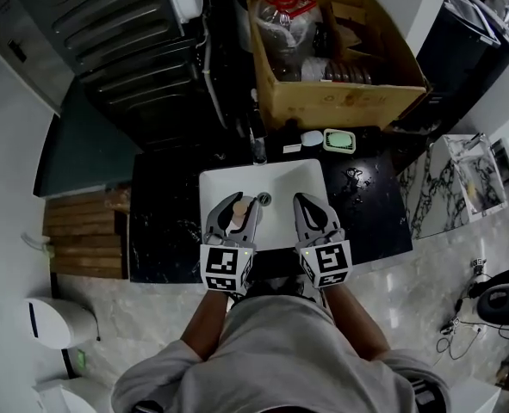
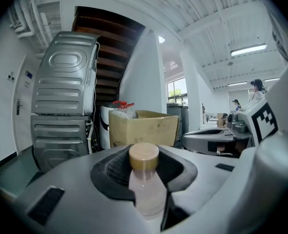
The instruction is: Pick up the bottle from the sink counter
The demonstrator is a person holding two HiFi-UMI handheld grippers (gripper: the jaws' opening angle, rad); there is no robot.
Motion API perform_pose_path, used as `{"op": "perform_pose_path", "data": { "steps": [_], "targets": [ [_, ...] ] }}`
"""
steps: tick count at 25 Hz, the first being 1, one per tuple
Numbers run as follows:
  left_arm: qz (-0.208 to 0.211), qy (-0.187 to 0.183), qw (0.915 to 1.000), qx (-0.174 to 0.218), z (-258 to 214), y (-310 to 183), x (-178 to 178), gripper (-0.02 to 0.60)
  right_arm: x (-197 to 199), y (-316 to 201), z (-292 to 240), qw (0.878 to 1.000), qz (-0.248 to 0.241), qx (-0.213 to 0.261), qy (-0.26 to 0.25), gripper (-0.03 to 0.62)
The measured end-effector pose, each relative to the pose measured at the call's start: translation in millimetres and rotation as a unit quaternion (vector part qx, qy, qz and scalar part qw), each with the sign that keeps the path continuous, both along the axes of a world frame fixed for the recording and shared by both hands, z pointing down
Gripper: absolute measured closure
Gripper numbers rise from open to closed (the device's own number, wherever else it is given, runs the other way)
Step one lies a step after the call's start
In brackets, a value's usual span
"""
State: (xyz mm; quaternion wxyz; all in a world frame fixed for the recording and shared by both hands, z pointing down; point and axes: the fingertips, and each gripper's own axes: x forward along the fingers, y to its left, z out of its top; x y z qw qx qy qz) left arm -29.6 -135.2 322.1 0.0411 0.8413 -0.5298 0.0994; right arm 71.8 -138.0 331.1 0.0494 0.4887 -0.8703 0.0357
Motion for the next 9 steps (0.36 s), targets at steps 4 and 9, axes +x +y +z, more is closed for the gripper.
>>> {"op": "perform_pose_path", "data": {
  "steps": [4,9],
  "targets": [
    [0.003,0.002,1.0000,0.002,-1,-1,-1,0.454,-7,-2,0,1.000,-0.006,-0.002,0.007,0.585],
    [0.006,0.001,1.0000,0.002,1,1,-5,0.454,-19,1,2,1.000,-0.016,-0.002,0.012,0.585]
  ]
}}
